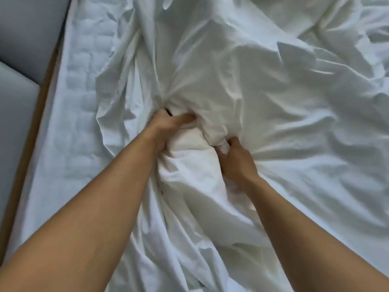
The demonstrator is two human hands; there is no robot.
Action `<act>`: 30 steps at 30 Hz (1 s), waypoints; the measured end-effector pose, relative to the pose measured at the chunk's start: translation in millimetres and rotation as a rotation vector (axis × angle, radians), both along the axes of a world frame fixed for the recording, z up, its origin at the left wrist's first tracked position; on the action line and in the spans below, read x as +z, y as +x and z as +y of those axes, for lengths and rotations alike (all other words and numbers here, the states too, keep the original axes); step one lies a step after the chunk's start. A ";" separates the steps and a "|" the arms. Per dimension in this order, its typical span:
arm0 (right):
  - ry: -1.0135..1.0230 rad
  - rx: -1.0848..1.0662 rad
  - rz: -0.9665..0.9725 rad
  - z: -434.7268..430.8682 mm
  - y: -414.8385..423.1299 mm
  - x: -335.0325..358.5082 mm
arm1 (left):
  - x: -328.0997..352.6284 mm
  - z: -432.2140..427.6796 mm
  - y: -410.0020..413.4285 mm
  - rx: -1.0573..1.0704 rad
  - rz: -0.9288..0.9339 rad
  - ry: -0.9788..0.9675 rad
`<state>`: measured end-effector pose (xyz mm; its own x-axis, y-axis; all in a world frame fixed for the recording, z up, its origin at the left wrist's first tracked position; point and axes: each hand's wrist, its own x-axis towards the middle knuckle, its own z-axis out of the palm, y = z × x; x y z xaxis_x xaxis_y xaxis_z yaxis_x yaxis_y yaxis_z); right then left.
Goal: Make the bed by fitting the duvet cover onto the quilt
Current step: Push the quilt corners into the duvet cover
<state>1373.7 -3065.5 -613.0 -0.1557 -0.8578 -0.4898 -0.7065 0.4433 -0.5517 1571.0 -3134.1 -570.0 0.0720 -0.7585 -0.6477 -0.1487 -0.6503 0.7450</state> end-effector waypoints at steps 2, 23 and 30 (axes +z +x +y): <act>-0.105 -0.060 -0.007 -1.4 -14.8 11.6 | 6.6 -4.2 -6.0 -0.039 0.023 -0.016; -0.105 -0.045 0.502 47.4 -139.3 28.6 | 79.8 22.4 -17.5 -0.046 -0.714 -0.646; -0.248 -0.055 0.227 29.4 -134.5 56.2 | 68.0 42.6 -74.4 -0.416 -0.997 -0.217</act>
<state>1239.2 -3036.1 -556.8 -0.2864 -0.9336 -0.2152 -0.8022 0.3565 -0.4789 1496.6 -3091.5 -502.0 0.2012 -0.9354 -0.2908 -0.9238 -0.2799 0.2611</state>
